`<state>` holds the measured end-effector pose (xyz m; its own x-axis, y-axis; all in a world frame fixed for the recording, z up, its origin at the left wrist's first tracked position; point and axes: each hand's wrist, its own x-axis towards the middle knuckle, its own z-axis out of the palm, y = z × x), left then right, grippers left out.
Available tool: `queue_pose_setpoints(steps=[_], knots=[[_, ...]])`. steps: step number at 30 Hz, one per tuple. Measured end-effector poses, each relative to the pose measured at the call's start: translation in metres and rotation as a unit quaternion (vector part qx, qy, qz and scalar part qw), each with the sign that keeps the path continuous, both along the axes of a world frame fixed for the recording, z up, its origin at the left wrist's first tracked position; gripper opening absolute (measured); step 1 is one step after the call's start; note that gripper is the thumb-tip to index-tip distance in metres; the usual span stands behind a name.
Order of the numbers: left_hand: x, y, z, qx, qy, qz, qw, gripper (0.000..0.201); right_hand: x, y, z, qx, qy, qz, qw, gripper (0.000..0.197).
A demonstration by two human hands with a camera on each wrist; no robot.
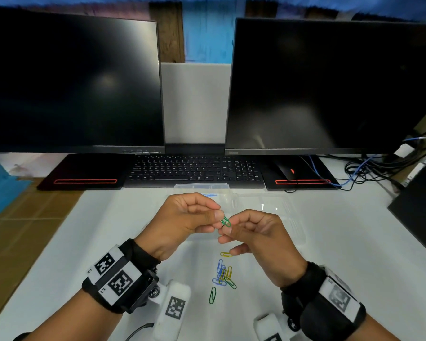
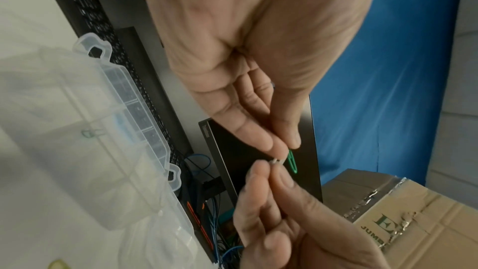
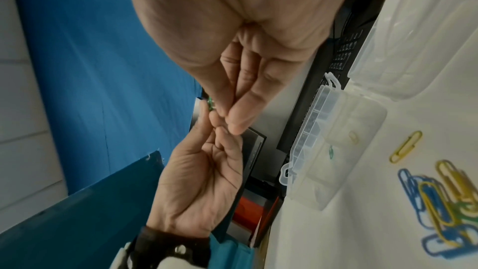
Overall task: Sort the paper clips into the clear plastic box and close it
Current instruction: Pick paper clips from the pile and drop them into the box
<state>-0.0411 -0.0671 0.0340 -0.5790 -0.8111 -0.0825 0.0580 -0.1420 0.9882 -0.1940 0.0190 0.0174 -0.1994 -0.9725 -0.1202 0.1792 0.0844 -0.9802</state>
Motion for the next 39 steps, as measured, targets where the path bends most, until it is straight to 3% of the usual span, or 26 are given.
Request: queue_pose_setpoints(steps=[6,12,21,27,32,39], knots=[[-0.006,0.005,-0.003,-0.010,0.016,0.009,1.000,0.011,0.001,0.002,0.004,-0.003,-0.003,-0.010,1.000,0.005],[-0.007,0.007,-0.005,-0.015,0.001,0.020,1.000,0.013,0.003,0.000,-0.003,-0.072,0.098,-0.063,0.990,0.008],[-0.006,0.004,-0.007,0.005,0.006,0.031,0.999,0.010,0.006,0.003,-0.007,-0.083,0.149,-0.003,0.985,0.012],[-0.004,0.005,-0.007,0.003,-0.007,0.023,1.000,0.010,0.005,0.002,-0.008,-0.057,0.126,-0.034,0.990,0.016],[-0.005,0.008,-0.011,-0.012,-0.049,-0.018,0.999,0.034,0.002,0.001,-0.003,-0.054,0.105,-0.050,0.992,0.006],[-0.001,0.005,-0.009,-0.030,-0.050,-0.037,0.998,0.020,-0.003,0.000,0.000,-0.034,0.086,0.001,0.996,0.006]])
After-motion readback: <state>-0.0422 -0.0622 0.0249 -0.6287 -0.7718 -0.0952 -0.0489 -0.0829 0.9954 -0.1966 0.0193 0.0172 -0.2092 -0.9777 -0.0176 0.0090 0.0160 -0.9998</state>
